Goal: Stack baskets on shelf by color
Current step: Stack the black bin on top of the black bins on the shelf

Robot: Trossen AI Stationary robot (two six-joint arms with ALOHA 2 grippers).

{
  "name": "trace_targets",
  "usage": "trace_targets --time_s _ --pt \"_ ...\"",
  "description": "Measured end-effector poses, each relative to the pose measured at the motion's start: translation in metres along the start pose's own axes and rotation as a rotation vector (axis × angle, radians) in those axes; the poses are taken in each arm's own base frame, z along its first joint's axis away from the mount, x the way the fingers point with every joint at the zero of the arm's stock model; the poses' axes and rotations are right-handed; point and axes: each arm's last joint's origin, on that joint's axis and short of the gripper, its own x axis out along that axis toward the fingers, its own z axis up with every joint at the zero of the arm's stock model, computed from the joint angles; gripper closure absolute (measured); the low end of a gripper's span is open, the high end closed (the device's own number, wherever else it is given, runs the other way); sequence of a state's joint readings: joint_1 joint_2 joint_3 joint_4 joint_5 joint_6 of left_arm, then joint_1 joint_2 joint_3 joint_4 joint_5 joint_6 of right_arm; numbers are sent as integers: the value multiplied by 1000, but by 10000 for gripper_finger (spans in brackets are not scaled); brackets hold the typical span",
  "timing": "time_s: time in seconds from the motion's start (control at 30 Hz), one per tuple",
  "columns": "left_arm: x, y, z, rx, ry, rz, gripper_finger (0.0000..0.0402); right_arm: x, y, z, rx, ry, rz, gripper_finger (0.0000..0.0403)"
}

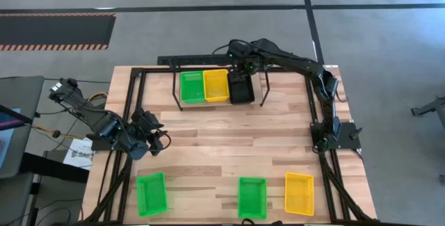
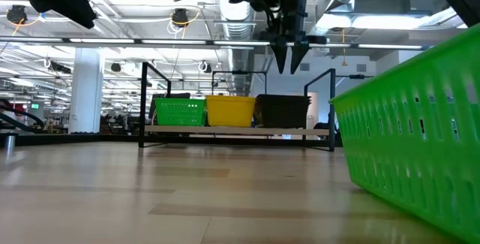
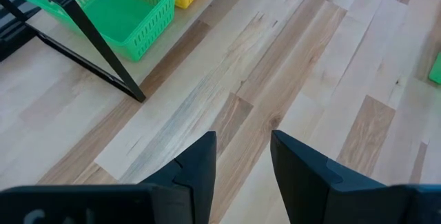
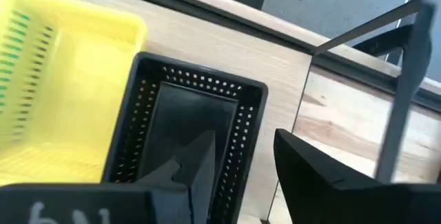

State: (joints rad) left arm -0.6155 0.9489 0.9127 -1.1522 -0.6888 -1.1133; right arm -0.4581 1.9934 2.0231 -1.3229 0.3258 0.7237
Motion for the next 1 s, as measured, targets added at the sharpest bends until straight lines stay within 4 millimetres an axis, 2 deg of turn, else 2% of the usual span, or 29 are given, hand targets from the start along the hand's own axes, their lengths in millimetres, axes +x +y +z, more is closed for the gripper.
trace_targets --time_s 0.17,0.33,0.43,0.57,0.67,0.8,0.9,1.0 --pt "0 0 0 0 0 0 276 -11 5 -5 -30 -6 -7 245" --pt "0 0 0 0 0 0 276 -21 23 -30 -123 58 25 265" --pt "0 0 0 0 -2 1 276 -30 41 -52 -216 70 43 295" --pt "0 0 0 0 -4 2 276 -40 65 -76 -290 47 96 358" --pt "0 0 0 0 -4 2 276 -37 78 -91 -332 43 106 394" --pt "0 0 0 1 -4 2 276 -27 87 -107 -337 -28 57 377" --pt "0 0 0 1 -4 2 276 -17 86 -114 -339 14 38 364" --pt "0 0 0 1 -4 2 276 -1 88 -120 -353 105 101 370"
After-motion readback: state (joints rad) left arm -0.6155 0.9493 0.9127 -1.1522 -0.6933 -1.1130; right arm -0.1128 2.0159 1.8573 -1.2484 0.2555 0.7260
